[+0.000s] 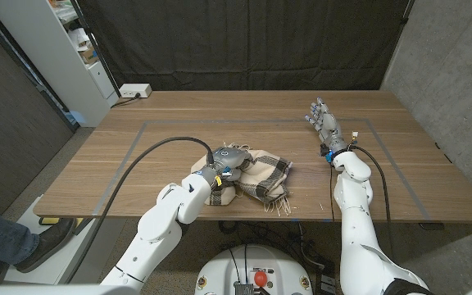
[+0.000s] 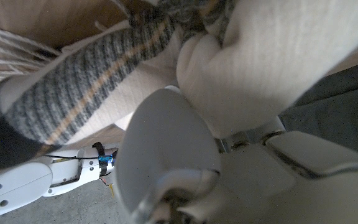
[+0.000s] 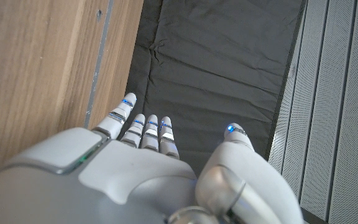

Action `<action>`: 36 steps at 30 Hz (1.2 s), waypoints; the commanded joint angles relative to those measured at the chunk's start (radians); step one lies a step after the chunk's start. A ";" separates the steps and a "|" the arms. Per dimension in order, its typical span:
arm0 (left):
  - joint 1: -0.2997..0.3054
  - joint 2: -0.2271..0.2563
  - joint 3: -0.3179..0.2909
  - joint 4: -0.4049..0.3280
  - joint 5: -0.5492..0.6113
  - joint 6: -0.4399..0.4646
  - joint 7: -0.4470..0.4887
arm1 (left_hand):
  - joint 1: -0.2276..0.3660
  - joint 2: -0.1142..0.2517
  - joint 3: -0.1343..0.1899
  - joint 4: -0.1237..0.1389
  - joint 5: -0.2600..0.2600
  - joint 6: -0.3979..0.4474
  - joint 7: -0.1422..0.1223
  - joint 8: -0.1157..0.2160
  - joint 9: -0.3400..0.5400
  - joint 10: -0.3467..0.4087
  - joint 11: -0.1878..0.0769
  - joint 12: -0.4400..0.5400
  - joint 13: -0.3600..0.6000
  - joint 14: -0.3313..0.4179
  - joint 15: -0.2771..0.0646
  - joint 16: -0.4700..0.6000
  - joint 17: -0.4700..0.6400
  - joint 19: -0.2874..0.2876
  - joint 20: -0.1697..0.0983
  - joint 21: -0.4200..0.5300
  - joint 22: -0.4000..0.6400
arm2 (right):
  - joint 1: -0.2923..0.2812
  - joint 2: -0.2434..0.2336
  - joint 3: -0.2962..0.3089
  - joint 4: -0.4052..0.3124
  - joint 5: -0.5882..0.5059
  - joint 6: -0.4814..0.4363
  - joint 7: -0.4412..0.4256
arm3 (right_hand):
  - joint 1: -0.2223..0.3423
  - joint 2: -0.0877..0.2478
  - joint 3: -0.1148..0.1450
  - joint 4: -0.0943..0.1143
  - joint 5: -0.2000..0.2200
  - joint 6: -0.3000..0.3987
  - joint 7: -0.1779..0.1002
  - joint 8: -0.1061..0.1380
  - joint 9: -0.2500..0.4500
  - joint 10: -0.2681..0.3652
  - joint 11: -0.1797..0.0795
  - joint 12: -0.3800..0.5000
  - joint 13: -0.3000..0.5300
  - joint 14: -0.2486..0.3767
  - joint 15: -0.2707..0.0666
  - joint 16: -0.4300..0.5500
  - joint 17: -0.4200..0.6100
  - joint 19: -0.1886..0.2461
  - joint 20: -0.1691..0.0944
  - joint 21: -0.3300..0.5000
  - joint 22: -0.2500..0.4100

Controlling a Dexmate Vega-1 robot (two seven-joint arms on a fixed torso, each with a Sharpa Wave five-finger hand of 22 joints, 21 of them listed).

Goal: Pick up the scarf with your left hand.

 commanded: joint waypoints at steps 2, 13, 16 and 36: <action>0.008 -0.001 -0.010 -0.039 0.017 -0.004 0.015 | 0.030 0.027 0.002 0.006 0.004 0.007 0.003 0.012 0.010 0.006 0.005 0.007 0.012 0.043 -0.033 0.003 0.008 0.005 -0.016 0.017 0.005 | -0.022 0.008 -0.009 -0.042 0.008 -0.008 0.003 | 0.010 0.006 0.001 -0.005 0.004 0.006 -0.001 -0.003 0.003 0.010 0.003 -0.001 0.002 0.007 0.003 -0.002 0.003 0.007 0.005 -0.001 0.005; 0.016 -0.005 -0.020 -0.058 0.021 -0.011 0.040 | 0.033 0.028 0.001 0.004 0.006 0.018 0.016 0.024 0.024 0.020 0.005 0.017 0.034 0.059 -0.038 0.015 0.029 0.002 -0.027 0.043 0.010 | -0.031 0.008 -0.013 -0.059 0.015 -0.011 0.004 | 0.010 0.006 0.000 -0.006 0.004 0.005 -0.002 -0.003 0.003 0.010 0.003 0.000 0.002 0.007 0.004 -0.002 0.003 0.007 0.005 -0.001 0.005; 0.016 -0.006 -0.020 -0.063 0.022 -0.013 0.037 | 0.035 0.028 0.000 0.003 0.007 0.022 0.023 0.029 0.029 0.027 0.001 0.021 0.042 0.066 -0.042 0.022 0.038 0.002 -0.030 0.053 0.012 | -0.029 0.006 -0.012 -0.057 0.018 -0.009 0.005 | 0.011 0.007 0.000 -0.006 0.004 0.006 -0.003 -0.003 0.003 0.010 0.002 -0.001 0.002 0.007 0.003 -0.002 0.003 0.007 0.005 -0.001 0.005; 0.004 -0.006 -0.031 -0.122 0.042 -0.021 0.012 | 0.037 0.026 -0.005 0.004 0.009 0.021 0.025 0.039 0.048 0.035 0.001 0.027 0.076 0.076 -0.047 0.038 0.069 -0.010 -0.040 0.091 0.019 | -0.025 0.000 -0.009 -0.061 0.027 -0.014 0.012 | 0.011 0.008 -0.001 -0.008 0.004 0.005 -0.002 -0.003 0.003 0.011 0.003 0.000 0.002 0.008 0.003 -0.002 0.003 0.008 0.004 -0.001 0.005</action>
